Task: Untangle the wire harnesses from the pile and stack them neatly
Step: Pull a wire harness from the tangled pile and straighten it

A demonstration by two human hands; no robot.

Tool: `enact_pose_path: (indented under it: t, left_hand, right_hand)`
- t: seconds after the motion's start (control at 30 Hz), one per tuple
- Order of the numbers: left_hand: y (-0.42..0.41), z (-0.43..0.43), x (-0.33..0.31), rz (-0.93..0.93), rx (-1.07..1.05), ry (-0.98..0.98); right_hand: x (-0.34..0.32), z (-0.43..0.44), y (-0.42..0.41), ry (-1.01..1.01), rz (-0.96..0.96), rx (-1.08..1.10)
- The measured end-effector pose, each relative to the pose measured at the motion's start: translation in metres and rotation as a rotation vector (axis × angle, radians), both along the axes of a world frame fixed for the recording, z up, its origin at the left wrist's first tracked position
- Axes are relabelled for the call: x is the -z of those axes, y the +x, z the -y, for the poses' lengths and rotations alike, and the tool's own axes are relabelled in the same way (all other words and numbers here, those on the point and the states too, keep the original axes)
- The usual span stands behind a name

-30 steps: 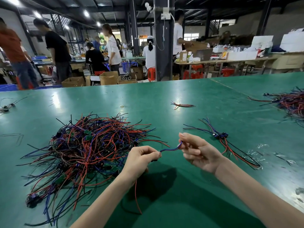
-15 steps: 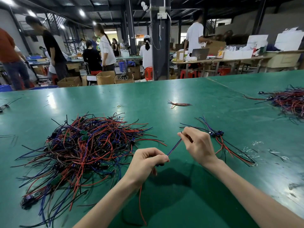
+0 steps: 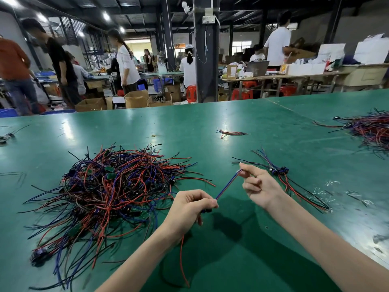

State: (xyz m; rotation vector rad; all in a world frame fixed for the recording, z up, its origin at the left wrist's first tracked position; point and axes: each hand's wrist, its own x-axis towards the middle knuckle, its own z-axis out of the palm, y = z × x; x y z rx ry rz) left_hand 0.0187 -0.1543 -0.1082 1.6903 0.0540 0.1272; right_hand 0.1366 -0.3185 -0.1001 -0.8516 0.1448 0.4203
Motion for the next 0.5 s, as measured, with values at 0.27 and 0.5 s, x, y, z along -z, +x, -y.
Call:
enact_pose_path:
  t: [0.27,0.5]
  left_hand:
    - [0.0034,0.0000,0.0023,-0.007,-0.003,0.015]
    - [0.0040,-0.0071,0.0017,-0.013,-0.049,0.017]
  right_hand:
    - [-0.0001,-0.0001,-0.0010,0.021,-0.055,-0.052]
    - [-0.0037,-0.0016,-0.0055,0.097,-0.040,-0.141]
